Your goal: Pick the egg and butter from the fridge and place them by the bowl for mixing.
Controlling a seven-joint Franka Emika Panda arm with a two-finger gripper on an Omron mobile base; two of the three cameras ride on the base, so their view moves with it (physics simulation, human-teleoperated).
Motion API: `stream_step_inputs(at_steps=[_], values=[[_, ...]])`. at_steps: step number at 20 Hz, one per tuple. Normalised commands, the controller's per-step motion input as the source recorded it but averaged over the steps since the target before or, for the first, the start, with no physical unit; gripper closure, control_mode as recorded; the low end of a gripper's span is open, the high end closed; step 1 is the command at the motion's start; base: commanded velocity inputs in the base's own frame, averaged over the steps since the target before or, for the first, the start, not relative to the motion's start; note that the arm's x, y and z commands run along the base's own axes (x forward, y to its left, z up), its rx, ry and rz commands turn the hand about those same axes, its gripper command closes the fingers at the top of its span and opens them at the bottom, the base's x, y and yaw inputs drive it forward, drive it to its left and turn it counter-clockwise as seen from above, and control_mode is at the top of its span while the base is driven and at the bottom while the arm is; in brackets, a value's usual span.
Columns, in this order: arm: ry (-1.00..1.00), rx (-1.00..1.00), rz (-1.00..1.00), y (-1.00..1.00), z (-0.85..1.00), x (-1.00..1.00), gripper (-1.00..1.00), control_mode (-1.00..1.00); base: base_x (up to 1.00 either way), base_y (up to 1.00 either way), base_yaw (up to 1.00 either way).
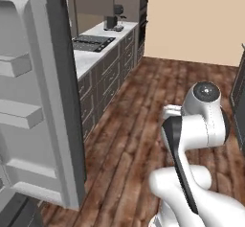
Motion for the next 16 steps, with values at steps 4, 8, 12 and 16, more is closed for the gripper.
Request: stream_step_inputs(at_steps=[4,8,12,16], values=[[0.0,0.0,0.0,0.0,0.0,0.0,1.0,1.0,0.93,-0.15,0.0],[0.0,0.0,0.0,0.0,0.0,0.0,1.0,1.0,0.94,-0.11,0.03],[0.0,0.0,0.0,0.0,0.0,0.0,1.0,1.0,0.94,-0.09,0.09],[0.0,0.0,0.0,0.0,0.0,0.0,1.0,1.0,0.93,-0.04,0.16]])
